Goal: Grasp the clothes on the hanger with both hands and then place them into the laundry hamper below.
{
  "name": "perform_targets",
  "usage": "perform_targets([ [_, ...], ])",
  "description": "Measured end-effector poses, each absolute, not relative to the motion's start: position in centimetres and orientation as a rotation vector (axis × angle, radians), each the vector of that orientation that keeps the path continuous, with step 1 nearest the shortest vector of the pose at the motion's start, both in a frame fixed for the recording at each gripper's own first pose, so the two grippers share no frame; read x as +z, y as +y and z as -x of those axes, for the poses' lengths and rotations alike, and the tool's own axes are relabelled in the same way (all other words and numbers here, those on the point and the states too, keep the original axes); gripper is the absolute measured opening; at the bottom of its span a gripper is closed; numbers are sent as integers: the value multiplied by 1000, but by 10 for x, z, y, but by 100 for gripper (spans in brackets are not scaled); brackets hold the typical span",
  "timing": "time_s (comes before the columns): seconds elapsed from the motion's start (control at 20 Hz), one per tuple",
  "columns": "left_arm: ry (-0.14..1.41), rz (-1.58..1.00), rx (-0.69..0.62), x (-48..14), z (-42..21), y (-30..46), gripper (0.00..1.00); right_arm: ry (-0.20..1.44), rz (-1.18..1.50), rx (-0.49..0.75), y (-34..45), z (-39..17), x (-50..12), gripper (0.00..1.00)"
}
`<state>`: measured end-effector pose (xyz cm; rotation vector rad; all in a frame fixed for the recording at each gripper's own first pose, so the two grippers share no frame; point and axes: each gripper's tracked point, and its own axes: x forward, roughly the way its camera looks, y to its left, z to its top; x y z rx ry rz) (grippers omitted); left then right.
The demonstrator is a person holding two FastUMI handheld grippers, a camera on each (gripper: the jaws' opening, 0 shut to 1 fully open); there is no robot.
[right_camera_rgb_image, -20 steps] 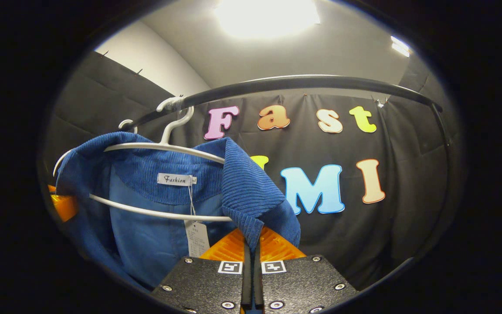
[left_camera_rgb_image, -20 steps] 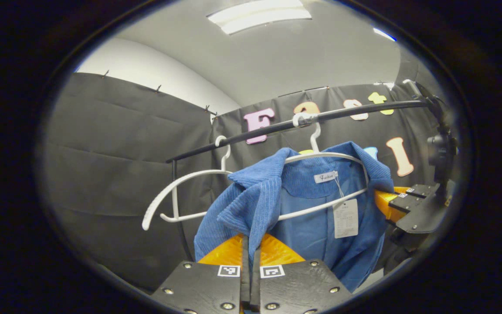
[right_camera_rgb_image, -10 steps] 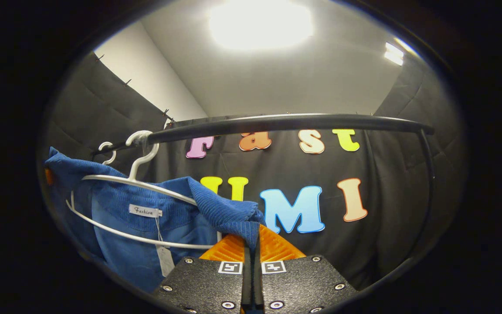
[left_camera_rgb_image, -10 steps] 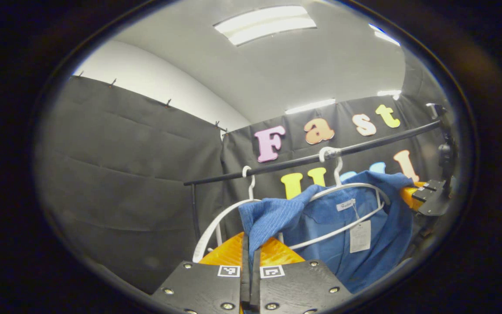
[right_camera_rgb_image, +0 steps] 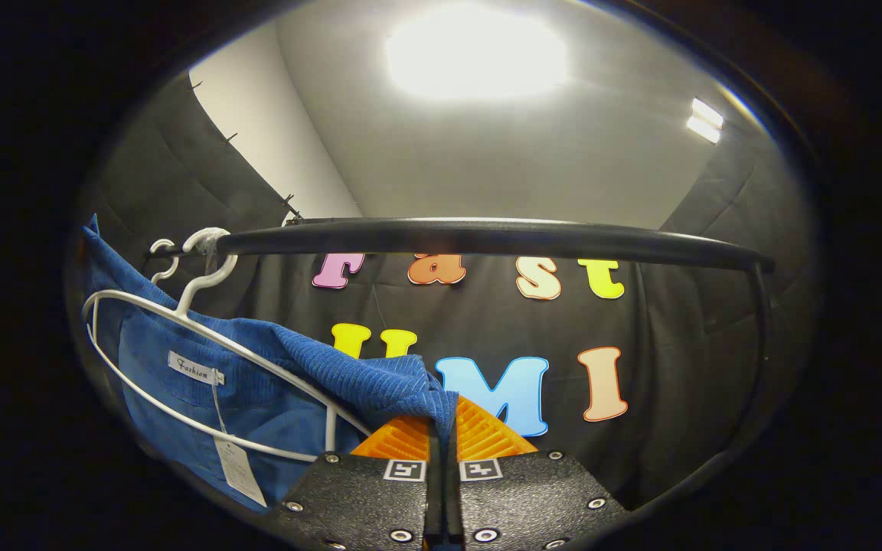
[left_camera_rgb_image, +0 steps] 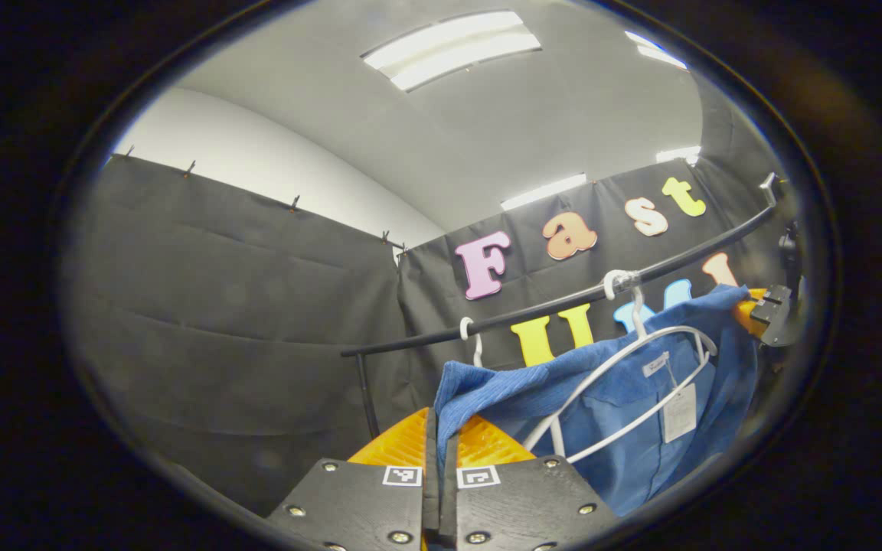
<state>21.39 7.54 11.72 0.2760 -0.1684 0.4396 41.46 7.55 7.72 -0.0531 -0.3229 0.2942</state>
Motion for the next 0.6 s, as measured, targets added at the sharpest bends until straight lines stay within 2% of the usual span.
perform_targets([
  [0.6,-83,-280,353,79,-268,98,0,-306,108,262,83,-454,56,2],
])
